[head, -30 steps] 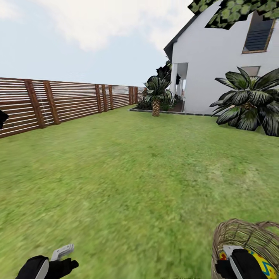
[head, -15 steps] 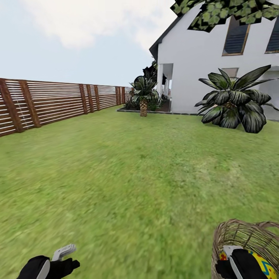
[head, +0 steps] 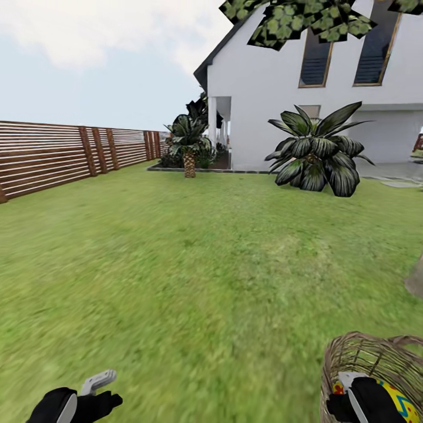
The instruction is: Take the three Easter eggs out of the wicker basket on the lawn in the garden, then place them on the lawn next to a single tree (choose any tree) so that all three eggs are next to the same tree and none are left in the basket.
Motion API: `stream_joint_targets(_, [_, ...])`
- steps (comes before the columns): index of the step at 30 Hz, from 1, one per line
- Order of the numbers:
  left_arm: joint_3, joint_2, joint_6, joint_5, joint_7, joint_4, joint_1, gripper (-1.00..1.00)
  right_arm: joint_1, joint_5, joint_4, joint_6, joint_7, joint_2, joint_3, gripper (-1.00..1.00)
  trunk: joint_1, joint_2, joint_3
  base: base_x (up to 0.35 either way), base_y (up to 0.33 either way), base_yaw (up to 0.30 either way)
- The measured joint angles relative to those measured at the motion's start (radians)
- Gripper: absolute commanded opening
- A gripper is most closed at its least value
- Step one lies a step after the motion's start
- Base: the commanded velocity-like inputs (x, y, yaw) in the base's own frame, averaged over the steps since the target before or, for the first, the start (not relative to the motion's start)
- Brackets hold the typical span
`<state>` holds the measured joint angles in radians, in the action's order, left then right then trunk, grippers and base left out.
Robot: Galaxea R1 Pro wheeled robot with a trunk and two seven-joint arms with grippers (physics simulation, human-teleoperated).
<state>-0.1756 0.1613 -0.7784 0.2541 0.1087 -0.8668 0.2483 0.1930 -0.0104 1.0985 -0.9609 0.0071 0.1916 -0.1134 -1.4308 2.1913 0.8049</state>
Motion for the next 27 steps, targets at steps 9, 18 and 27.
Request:
stream_joint_targets(9, [0.001, -0.007, 0.000, -0.001, 0.000, 0.000, 0.000, 1.00, 0.000, -0.001, 0.000, 0.000, 0.000, 0.000, 0.000, -1.00, 0.000, 0.000, 0.000, 0.337, -0.128, -0.266])
stream_joint_targets(18, [0.001, -0.008, 0.000, -0.002, 0.000, 0.000, 0.000, 1.00, 0.000, 0.000, -0.001, 0.000, 0.000, 0.000, -0.002, -1.00, 0.000, 0.000, 0.000, 0.337, -0.128, -0.285])
stream_joint_targets(27, [0.001, -0.008, 0.000, -0.003, 0.000, 0.002, 0.000, 1.00, 0.000, 0.000, -0.001, 0.000, -0.001, 0.000, -0.001, -1.00, 0.000, 0.000, 0.000, 0.337, -0.128, -0.287])
